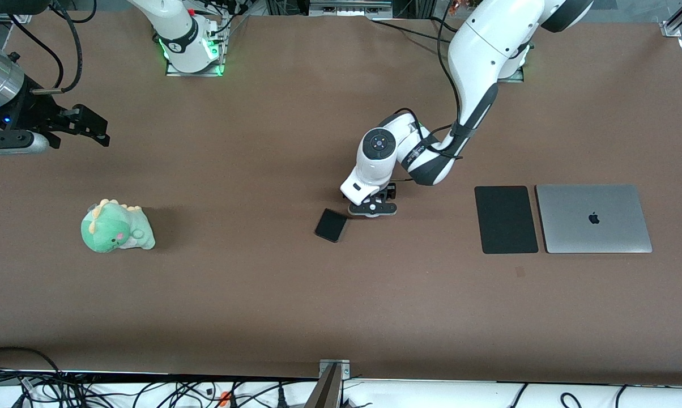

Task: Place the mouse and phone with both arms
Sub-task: 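Grasp the white mouse with the left gripper and carry it toward the mouse pad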

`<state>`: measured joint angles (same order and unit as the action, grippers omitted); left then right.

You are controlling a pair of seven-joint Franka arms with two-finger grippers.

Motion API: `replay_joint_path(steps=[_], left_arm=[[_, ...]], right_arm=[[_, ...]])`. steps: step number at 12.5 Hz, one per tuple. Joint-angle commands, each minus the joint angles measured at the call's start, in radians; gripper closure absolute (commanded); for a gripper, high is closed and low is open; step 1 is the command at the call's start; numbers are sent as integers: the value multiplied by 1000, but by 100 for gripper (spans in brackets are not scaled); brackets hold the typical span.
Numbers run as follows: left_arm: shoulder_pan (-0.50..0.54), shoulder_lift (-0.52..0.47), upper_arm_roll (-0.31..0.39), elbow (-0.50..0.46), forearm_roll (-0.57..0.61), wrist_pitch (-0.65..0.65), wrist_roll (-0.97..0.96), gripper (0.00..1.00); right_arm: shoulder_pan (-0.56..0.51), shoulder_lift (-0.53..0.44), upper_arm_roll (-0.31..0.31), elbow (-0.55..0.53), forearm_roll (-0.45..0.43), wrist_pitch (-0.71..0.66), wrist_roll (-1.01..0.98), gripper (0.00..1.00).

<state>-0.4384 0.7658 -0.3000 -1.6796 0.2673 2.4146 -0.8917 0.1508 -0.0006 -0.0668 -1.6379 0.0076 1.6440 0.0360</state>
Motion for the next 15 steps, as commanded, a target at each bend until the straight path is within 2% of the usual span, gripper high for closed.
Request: replay_joint_path(steps=[1,3,6,8,9,13,15], left_arm=[[10,-23,4,3,23,-31,-9,66],[56,-77,-2,32,12,-177,28,68],[137,-143,-4,96,4,-397,187,67],[232,-172,-4,144,4,-565,360,65],[300,-187,-4,144,4,-606,461,64],[544,-171,-4,110,-49,-591,804,62],[639,-157,-2,36,-46,-476,885,60]], right_arm=[[1,-6,-1,-2,15,0,-7,0],[1,-7,-5,0,29,-1,-7,0],[1,-3,-1,1,31,2,5,0],[13,20,2,7,41,4,16,0],[24,39,4,12,60,5,21,0],[110,143,4,10,69,97,166,0],[150,210,4,10,86,175,249,0]])
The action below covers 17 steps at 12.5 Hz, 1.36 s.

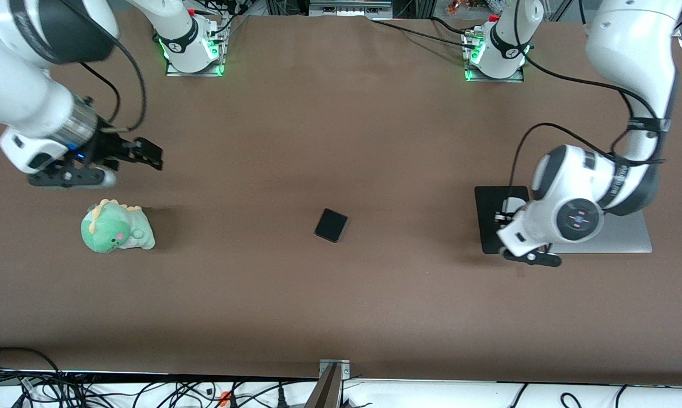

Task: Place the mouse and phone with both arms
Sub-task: 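Lower the mouse onto the pad while the right gripper grasps the phone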

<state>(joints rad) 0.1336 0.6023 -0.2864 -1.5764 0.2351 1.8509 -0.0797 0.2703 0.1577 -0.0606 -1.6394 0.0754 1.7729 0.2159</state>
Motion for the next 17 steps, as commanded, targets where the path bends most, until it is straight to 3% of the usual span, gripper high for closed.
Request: replay_joint_path(steps=[1,3,6,11,12,13,17], left_arm=[[104,13,-16,-123,-10,185,113,58],[152,14,-14,-227,-3,363,161,58],[152,10,-14,-241,-3,372,161,53],[153,8,-16,-312,-8,383,152,51],[153,7,-16,-312,-8,378,147,39],[153,7,-16,-310,-11,378,147,0],[149,-28,-19,-292,-10,369,158,0]], right_arm=[[64,90,-2,12,17,87,126,0],[127,163,-2,12,17,175,242,0],[222,294,-2,23,18,337,440,0],[346,626,-4,301,12,471,730,0],[365,667,-4,344,14,496,769,0],[372,701,-4,372,12,510,813,0],[414,764,-4,377,12,582,954,0]])
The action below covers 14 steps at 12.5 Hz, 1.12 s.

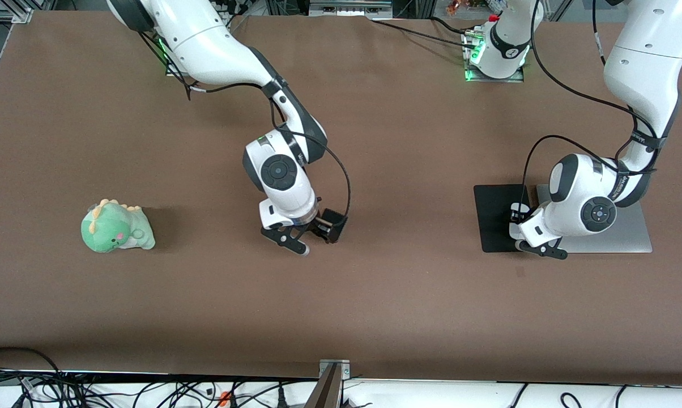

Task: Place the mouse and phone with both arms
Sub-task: 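Lower the mouse onto the pad while the right gripper grasps the phone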

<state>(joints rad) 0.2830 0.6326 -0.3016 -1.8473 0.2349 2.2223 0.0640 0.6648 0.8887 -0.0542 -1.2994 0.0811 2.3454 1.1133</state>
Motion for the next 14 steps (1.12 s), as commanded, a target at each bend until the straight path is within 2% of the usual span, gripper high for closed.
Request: replay_joint_path(steps=[1,3,6,11,13,14], left_arm=[[-8,-83,-13,-20,-9,-4,10,0],[-10,-128,-59,22,-8,-74,7,0],[-18,-128,-138,300,-11,-445,2,0],[-76,-163,-157,626,9,-806,2,0],[-88,-175,-156,707,43,-895,0,0],[-81,-191,-151,732,32,-898,0,0]], right_arm=[[24,41,-10,37,8,12,71,0],[38,62,-10,37,9,14,109,0],[51,76,-9,35,11,48,152,0],[78,107,-9,31,9,97,192,0],[76,107,-9,31,6,97,189,1],[76,107,-10,29,3,97,181,11]])
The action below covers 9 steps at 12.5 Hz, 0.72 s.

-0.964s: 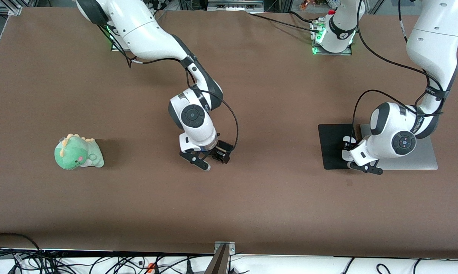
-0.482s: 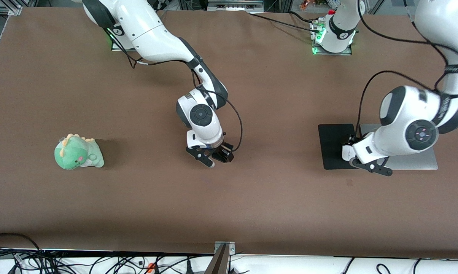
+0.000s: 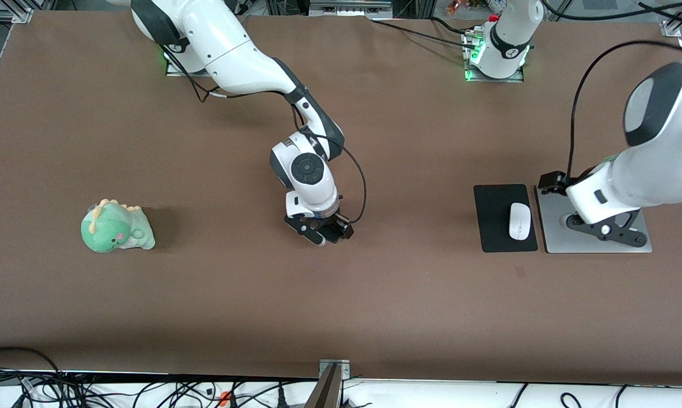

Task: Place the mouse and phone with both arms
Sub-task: 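Raise the left gripper off the mouse while the right gripper lifts the phone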

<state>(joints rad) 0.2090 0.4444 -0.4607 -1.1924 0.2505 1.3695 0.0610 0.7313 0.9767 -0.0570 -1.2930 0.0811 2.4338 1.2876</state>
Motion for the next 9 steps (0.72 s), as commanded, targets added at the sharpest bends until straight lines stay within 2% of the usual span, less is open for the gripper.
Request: replay_joint_path(steps=[1,2,3,6,7,8,9], left_arm=[[6,-15,20,76,1,-43,5,0],[-15,-63,90,42,-25,-21,2,0],[-86,-114,175,-29,-61,6,-1,0],[-283,-271,478,-258,-193,165,-20,0],[-321,-326,535,-332,-215,216,-36,0],[-322,-354,537,-375,-212,259,-47,0],[-322,-352,534,-362,-205,241,-43,0]], right_arm=[[10,19,-7,23,0,8,1,27],[10,17,-7,23,-3,7,-7,37],[10,16,-9,23,-10,5,-14,42],[-1,-10,-14,26,-12,-34,-31,43],[-12,-29,-17,30,-11,-95,-63,43],[-30,-50,-17,34,-6,-155,-129,43],[-58,-78,-17,32,2,-194,-189,43]])
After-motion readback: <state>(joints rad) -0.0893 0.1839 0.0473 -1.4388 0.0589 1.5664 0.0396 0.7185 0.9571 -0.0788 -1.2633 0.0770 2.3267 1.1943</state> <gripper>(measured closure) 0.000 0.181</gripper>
